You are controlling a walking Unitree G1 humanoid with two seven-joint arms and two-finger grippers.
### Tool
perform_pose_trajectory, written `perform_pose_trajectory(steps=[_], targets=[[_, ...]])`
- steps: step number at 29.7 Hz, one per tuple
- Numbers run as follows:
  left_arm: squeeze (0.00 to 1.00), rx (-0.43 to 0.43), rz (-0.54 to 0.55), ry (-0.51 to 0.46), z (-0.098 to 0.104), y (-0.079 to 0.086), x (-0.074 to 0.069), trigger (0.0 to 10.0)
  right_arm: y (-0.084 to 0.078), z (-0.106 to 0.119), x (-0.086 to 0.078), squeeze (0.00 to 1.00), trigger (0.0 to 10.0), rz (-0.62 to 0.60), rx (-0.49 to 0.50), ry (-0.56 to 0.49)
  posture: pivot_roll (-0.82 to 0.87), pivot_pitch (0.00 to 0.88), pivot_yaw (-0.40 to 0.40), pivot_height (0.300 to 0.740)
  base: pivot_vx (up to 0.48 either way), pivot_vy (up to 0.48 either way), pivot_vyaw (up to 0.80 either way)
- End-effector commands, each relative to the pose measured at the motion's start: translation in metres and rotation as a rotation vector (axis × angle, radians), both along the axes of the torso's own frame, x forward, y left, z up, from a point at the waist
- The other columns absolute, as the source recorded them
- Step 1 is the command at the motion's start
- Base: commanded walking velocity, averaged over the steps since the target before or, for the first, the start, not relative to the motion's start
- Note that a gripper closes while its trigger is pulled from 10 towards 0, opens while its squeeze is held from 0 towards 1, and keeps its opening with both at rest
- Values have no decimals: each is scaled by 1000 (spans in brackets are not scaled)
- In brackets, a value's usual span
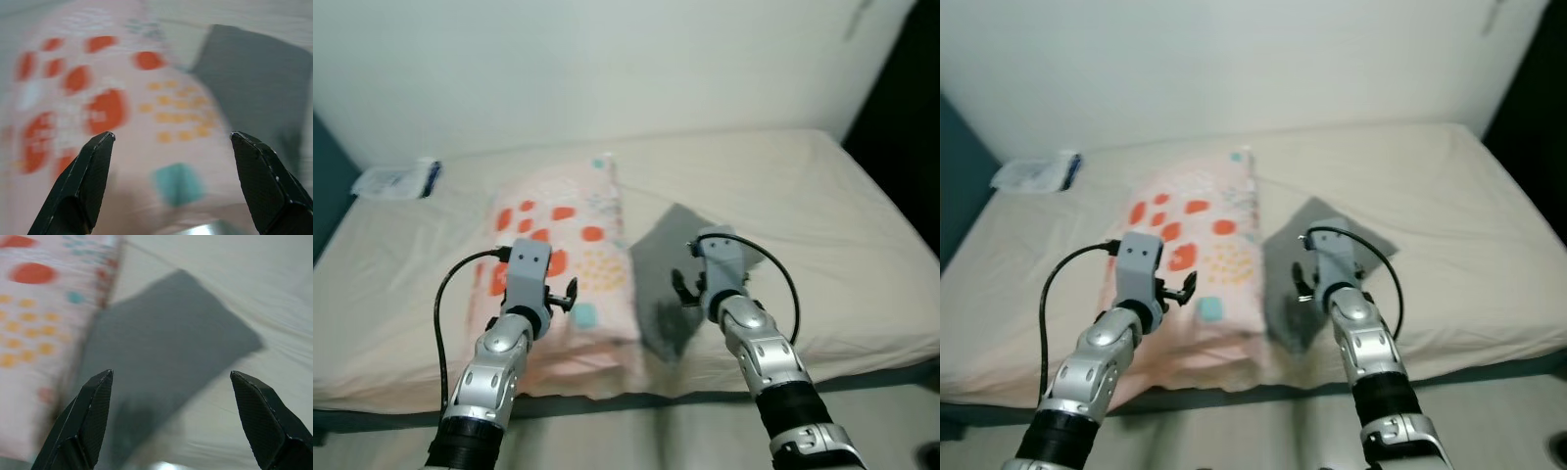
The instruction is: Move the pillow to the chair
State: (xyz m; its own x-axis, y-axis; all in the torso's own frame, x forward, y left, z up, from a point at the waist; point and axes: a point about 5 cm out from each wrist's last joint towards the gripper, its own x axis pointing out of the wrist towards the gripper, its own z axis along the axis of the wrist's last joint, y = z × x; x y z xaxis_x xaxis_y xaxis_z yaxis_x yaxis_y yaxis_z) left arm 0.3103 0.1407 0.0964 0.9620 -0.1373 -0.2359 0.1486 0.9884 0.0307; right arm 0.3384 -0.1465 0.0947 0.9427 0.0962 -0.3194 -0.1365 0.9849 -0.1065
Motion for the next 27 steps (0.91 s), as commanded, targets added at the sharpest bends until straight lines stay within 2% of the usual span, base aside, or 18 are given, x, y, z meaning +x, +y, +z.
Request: perform_pose_trajectory(steps=[1, 23, 27], targets=[[0, 2, 38, 47, -8, 8, -3, 10000, 9, -2, -1, 0, 10000, 22, 20, 8, 21, 98, 46, 740, 0, 428, 0], [0, 2, 41, 25, -6, 7, -1, 10000, 9, -2, -1, 0, 10000, 27, 19, 7, 18, 89, 44, 740, 0, 19, 0], [0, -12, 39, 12, -4, 8, -1, 10000, 9, -2, -1, 0, 10000, 27, 20, 8, 19, 92, 44, 740, 411, 0, 0]])
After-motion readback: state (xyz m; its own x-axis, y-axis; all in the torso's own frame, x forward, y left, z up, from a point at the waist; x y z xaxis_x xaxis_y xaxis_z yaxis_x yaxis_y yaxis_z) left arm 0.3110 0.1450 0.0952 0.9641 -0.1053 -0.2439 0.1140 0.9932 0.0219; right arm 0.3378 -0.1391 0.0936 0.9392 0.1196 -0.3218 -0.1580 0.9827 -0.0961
